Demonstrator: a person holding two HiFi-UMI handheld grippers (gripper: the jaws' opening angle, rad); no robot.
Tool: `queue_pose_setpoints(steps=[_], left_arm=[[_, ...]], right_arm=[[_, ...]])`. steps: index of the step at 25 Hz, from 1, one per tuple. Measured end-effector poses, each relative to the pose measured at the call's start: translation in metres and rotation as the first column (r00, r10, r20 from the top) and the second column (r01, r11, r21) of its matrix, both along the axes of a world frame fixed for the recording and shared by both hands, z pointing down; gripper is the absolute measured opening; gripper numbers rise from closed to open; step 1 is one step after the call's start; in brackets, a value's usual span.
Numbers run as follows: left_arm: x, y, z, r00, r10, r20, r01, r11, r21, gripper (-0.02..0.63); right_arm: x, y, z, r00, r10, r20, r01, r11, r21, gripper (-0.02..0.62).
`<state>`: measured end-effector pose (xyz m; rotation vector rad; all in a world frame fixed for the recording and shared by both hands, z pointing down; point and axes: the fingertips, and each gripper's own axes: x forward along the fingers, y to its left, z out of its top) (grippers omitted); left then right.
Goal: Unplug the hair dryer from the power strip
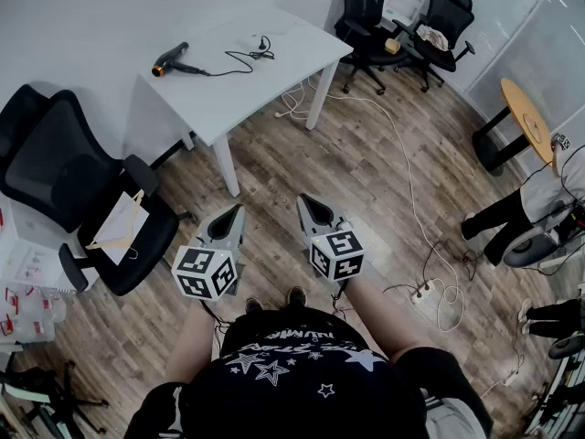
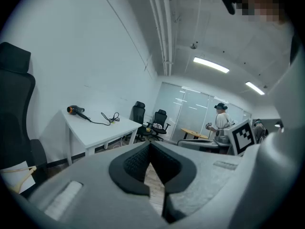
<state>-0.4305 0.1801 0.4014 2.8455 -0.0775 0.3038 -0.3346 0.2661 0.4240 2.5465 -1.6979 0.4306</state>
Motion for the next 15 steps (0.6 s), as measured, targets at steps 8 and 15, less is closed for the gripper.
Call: queue_pose_setpoints(steps=[8,15], left_arm=[[0.002,-0.016,0.001,1.000,-0.016,0.006,0.016,1.000,-0.001,0.008],[-0.013,-0.029,0.017,0.999,-0.025,0.043,0.026,0.999,-0.032,0.008]], right_arm=[[-0.005,-0.018,-0.003,1.000,-0.018,0.003,0.017,1.000,0.012,0.006],[-0.014,-0.024,0.012,0.999,-0.025,0.027,0.026,0.999,-0.022,0.006]])
